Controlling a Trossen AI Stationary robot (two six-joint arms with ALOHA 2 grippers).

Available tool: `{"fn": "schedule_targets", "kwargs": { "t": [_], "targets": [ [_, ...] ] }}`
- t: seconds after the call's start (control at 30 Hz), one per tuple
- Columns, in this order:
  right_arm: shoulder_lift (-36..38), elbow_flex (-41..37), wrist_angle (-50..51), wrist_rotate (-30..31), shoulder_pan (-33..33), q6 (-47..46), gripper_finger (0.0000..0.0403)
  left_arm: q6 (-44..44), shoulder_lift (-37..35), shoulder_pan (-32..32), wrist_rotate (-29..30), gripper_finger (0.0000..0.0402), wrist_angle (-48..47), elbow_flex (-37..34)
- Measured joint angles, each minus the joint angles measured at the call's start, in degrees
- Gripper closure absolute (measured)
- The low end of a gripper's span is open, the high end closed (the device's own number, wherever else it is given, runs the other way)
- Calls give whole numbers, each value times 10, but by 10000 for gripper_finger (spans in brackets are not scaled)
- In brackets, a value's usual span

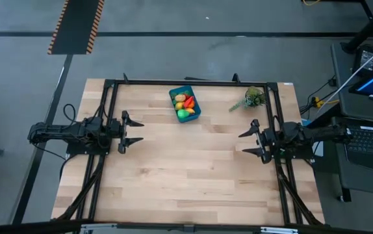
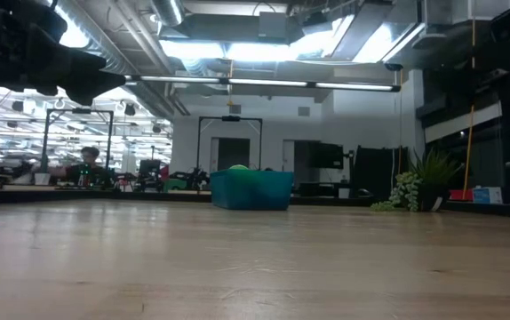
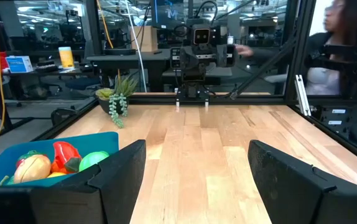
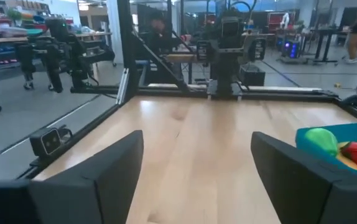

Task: Pick and placing Produce into tupperware
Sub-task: Return to Home Position

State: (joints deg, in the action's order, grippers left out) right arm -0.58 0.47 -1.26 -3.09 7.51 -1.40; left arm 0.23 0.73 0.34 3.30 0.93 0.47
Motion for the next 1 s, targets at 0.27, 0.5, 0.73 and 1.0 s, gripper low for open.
{"fn": "schedule_targets", "kwargs": {
  "t": [0.27,0.5,0.73,1.0],
  "targets": [
    [0,0,0,0,0,-13,104,0,0,0,0,126,0,0],
    [0,0,0,0,0,-12,104,0,0,0,0,126,0,0],
    [0,0,0,0,0,-12,104,0,0,0,0,126,0,0],
    [0,0,-1,0,0,-12,104,0,0,0,0,126,0,0]
  ]
}}
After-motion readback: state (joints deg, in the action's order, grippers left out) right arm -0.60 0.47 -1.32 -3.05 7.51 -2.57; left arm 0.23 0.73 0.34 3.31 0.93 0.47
